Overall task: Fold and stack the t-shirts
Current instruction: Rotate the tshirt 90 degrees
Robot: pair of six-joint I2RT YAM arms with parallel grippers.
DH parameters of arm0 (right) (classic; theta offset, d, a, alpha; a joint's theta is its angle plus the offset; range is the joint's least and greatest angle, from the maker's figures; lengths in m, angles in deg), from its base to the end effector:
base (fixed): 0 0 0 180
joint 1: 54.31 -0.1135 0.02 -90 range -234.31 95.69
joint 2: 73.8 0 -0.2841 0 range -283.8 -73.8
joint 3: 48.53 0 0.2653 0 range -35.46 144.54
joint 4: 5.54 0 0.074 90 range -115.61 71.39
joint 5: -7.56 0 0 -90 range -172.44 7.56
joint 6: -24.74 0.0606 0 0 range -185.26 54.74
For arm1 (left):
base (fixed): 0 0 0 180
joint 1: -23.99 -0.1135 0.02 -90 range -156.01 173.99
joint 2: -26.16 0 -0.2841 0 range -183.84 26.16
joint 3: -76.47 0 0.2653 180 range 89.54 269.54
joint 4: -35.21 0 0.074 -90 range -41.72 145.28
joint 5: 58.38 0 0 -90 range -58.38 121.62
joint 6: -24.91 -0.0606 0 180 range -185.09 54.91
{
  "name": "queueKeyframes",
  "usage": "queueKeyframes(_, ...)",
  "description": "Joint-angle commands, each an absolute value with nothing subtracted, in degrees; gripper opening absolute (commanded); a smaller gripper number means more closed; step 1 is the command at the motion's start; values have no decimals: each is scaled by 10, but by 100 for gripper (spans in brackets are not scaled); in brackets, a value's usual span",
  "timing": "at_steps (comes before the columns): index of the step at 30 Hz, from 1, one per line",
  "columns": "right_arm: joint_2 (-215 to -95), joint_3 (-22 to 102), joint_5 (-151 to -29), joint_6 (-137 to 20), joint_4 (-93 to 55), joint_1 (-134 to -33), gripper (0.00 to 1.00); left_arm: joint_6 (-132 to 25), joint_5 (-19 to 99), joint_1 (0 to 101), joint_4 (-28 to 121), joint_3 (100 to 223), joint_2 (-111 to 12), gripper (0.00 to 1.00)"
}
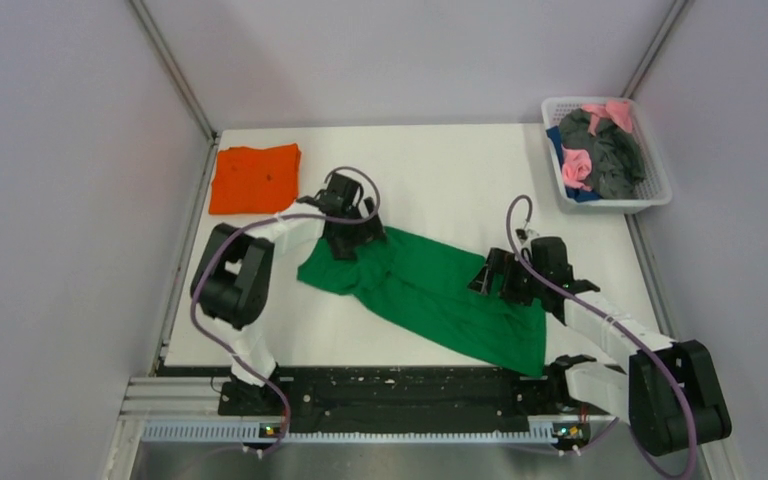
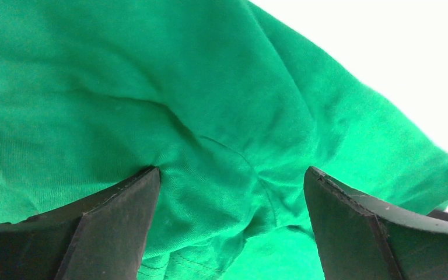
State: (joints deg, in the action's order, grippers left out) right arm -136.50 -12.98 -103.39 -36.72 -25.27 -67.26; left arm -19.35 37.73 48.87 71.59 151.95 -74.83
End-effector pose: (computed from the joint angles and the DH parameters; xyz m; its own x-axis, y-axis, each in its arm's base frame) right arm 0.2047 0.0693 0.1496 -0.8387 0.2650 -0.4758 -0.0532 0.8296 0.5558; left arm 0.3392 -0.1644 0.1597 -0.8906 -0.3719 -0.2616 -0.2494 0.8806 -0.4030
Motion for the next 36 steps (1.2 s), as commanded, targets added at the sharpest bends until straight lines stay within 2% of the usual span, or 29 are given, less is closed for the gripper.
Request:
queueKeyframes(1, -1379, -144, -1061, -347, -270, -719, 99, -228, 412, 444, 663, 1673, -937, 99)
queueKeyframes(4, -1380, -142, -1045, -314, -269, -783, 99, -238, 469, 431, 689, 1845, -1042, 99)
queueKeyframes(9, -1401, -126, -1030, -269, -234, -908, 99, -219, 518, 428, 717, 2213, -1245, 99)
queueKeyframes(11, -1418, -118, -1026, -262, -221, -947, 99, -182, 573, 428, 657, 2281, -1307, 99)
queueKeyframes(14, -1445, -109, -1025, -263, -200, -980, 99, -126, 610, 428, 521, 2284, -1342, 99)
queueKeyframes(17, -1457, -93, -1023, -272, -192, -1001, 99, -117, 594, 427, 470, 2286, -1351, 99)
queueKeyframes(21, -1452, -66, -1016, -285, -191, -1016, 99, -137, 545, 425, 470, 2300, -1350, 99)
queueKeyframes(25, -1406, -40, -933, -296, -236, -1016, 99, -169, 499, 412, 510, 2305, -1331, 99)
queueKeyframes(32, -1271, -40, -789, -278, -321, -1015, 99, -246, 487, 402, 564, 2298, -1214, 99)
queueKeyframes(36, -1231, -45, -702, -240, -388, -995, 99, -281, 525, 404, 581, 2183, -1062, 99)
